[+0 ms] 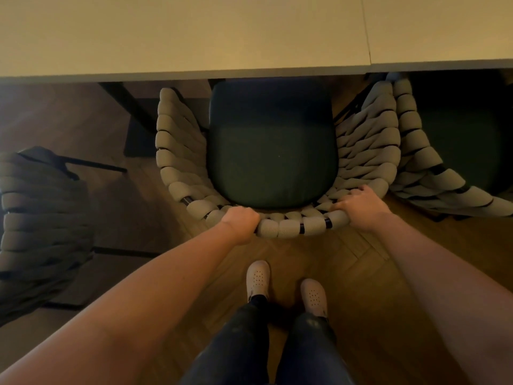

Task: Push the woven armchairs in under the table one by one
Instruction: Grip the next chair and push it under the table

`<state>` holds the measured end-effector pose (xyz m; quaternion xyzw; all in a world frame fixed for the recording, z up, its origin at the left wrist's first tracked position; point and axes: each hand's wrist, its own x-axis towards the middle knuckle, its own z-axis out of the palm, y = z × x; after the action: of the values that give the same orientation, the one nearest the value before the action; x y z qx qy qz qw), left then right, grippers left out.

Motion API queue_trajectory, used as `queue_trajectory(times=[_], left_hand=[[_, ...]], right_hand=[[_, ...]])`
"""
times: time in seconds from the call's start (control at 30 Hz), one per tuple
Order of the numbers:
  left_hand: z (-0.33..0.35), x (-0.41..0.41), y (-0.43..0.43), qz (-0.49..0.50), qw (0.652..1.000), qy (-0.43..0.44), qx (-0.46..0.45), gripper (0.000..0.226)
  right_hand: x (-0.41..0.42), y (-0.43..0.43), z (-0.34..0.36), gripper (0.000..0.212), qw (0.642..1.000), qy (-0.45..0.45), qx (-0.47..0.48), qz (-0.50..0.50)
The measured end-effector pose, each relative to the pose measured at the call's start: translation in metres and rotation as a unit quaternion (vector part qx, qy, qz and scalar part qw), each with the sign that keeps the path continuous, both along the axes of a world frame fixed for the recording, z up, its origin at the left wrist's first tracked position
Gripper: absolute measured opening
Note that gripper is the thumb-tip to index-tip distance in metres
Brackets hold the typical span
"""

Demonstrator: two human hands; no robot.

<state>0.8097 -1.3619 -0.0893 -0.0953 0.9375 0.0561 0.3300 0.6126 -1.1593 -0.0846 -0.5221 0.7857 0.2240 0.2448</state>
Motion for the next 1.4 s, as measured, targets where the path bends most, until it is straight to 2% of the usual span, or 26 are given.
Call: queue_trajectory(times=[0.1, 0.4, 0.9, 1.1, 1.2, 1.27, 1.33, 1.4], left_hand=[[0.0, -0.011, 0.003, 0.015, 0.999, 0.039, 0.012, 0.016], [-0.005, -0.031, -0.023, 0.048, 0.996, 0.072, 0.008, 0.018], [-0.009, -0.039, -0.039, 0.053, 0.996, 0.063, 0.021, 0.02], [-0.009, -0.028, -0.038, 0.065, 0.998, 0.012, 0.018, 0.026], [-0.009, -0.023, -0.036, 0.078, 0.997, 0.015, 0.009, 0.029], [-0.007, -0.02, -0.031, 0.091, 0.996, 0.025, -0.003, 0.034], [-0.008, -0.016, -0.028, 0.093, 0.995, 0.043, -0.02, 0.048], [-0.009, -0.003, -0.027, 0.114, 0.99, 0.074, -0.035, 0.061]], right_hand=[[-0.016, -0.001, 0.001, 0.049, 1.0, 0.018, 0.012, 0.007], [-0.043, -0.035, 0.003, 0.045, 0.999, 0.029, -0.003, 0.015], [-0.057, -0.047, -0.009, 0.04, 0.999, 0.023, -0.042, 0.016], [-0.045, -0.046, -0.015, 0.041, 0.998, 0.028, -0.059, 0.008], [-0.042, -0.047, -0.015, 0.04, 0.998, 0.022, -0.056, 0.001], [-0.04, -0.049, -0.011, 0.047, 0.999, 0.023, -0.03, 0.001], [-0.036, -0.05, -0.006, 0.063, 1.0, 0.018, 0.007, 0.001], [-0.026, -0.056, 0.0, 0.075, 1.0, -0.025, 0.017, 0.006]])
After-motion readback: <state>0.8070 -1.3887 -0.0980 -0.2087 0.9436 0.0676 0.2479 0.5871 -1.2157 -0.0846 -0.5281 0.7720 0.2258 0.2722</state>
